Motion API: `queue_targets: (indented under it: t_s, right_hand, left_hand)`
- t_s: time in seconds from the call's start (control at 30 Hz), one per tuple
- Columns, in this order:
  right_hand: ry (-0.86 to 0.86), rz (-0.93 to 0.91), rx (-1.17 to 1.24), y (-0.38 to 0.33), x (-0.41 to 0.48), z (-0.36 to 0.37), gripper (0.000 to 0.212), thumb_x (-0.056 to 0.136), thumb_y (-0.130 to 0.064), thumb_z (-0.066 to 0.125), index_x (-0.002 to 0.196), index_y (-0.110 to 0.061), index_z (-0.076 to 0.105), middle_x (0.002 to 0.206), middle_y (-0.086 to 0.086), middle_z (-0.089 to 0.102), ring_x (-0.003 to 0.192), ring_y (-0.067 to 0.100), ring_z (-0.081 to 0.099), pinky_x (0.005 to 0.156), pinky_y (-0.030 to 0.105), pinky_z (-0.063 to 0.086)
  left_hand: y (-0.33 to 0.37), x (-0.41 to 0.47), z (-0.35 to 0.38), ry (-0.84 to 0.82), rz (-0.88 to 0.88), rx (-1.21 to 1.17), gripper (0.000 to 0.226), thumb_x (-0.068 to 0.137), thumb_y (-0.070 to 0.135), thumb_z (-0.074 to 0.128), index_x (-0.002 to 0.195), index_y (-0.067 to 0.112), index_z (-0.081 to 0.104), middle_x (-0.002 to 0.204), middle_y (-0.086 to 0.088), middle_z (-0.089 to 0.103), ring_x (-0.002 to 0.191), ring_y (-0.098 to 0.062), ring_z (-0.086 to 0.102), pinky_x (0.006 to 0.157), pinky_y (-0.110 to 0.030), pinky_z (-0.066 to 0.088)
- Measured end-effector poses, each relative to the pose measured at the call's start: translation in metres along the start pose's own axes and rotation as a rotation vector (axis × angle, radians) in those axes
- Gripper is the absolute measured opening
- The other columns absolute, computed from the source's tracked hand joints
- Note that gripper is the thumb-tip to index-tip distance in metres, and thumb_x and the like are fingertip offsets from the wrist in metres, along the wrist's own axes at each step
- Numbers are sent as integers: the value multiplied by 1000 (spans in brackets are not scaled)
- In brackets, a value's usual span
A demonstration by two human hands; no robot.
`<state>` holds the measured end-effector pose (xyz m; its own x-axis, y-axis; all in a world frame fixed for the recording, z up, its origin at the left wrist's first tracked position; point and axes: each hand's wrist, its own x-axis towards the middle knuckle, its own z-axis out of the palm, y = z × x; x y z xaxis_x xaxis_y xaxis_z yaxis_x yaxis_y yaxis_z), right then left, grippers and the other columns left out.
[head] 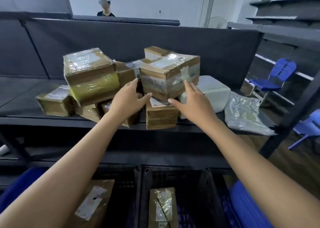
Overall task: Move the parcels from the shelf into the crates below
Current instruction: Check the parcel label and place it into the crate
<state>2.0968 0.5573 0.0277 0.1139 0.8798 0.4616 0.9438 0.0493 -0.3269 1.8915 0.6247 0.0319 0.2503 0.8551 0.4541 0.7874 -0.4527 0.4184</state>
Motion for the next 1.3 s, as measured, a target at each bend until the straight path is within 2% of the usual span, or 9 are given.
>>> queue_targets:
  t_s: [0.17, 0.3, 0.43, 0.6, 0.83, 0.97, 1.1, 1.2, 1.3]
  right_hand:
    - [25, 141, 98, -19, 43, 10, 103, 78, -67, 58, 152, -13, 12, 159, 6, 20, 144, 24, 25, 108, 40, 34]
    - [61, 244, 217, -26, 56, 27, 106, 74, -65, 65, 152, -18, 10, 159, 2, 20, 140, 23, 33, 103, 39, 40]
    - [122, 273, 224, -27, 60, 40, 105, 74, -61, 68, 151, -19, 12, 157, 1, 25, 137, 21, 38, 102, 38, 42]
    - [89, 278, 176, -23, 61, 49, 107, 76, -63, 65, 153, -19, 5, 161, -1, 14, 140, 21, 33, 104, 36, 40]
    - [137, 291, 279, -20, 57, 47, 102, 77, -51, 70, 152, -21, 8, 155, 1, 31, 136, 21, 41, 104, 43, 44]
    - [159, 231, 367, -14, 38, 36, 91, 79, -43, 71, 149, -28, 15, 147, -1, 44, 127, 17, 50, 100, 39, 48]
    - [176, 187, 491, -7, 8, 23, 90, 80, -34, 73, 150, -30, 17, 136, -10, 54, 120, 3, 53, 95, 12, 45]
    - [183, 130, 568, -4, -16, 8, 97, 80, -28, 74, 152, -31, 9, 150, -9, 39, 132, 1, 41, 108, 26, 40]
    - [177, 44, 574, 0, -41, -7, 104, 79, -22, 75, 151, -36, 2, 158, -8, 23, 142, 6, 27, 114, 37, 33]
  left_hand:
    - [-12, 52, 10, -47, -9, -137, 76, 86, 53, 57, 144, 8, 35, 145, -10, 46, 133, -25, 42, 100, -32, 38]
    - [-16, 81, 23, -3, -5, -362, 56, 85, 52, 59, 129, 18, 52, 125, -2, 62, 115, -21, 56, 84, -27, 43]
    - [-25, 103, 33, 14, -34, -502, 40, 84, 51, 60, 115, 25, 57, 111, 7, 64, 107, -16, 59, 83, -29, 50]
    - [-32, 115, 45, -79, -149, -616, 67, 79, 57, 64, 132, 18, 50, 127, 1, 57, 119, -21, 54, 93, -30, 46]
    - [-29, 100, 54, -89, -191, -733, 93, 66, 61, 73, 140, 13, 42, 140, -7, 45, 126, -21, 47, 108, -35, 39]
    - [-20, 76, 42, -103, -141, -776, 86, 63, 59, 75, 133, 17, 46, 131, 0, 55, 117, -14, 54, 98, -34, 48]
    - [-4, 41, 18, -99, -114, -882, 81, 51, 71, 71, 117, 29, 47, 119, 11, 61, 108, -2, 58, 88, -22, 51]
    - [10, 14, 2, -72, -116, -973, 63, 56, 69, 69, 102, 31, 51, 92, 17, 71, 83, 10, 65, 60, -7, 50]
    - [22, -10, -10, -40, -176, -1029, 38, 77, 54, 67, 98, 25, 55, 75, 26, 70, 67, 10, 65, 52, -9, 49]
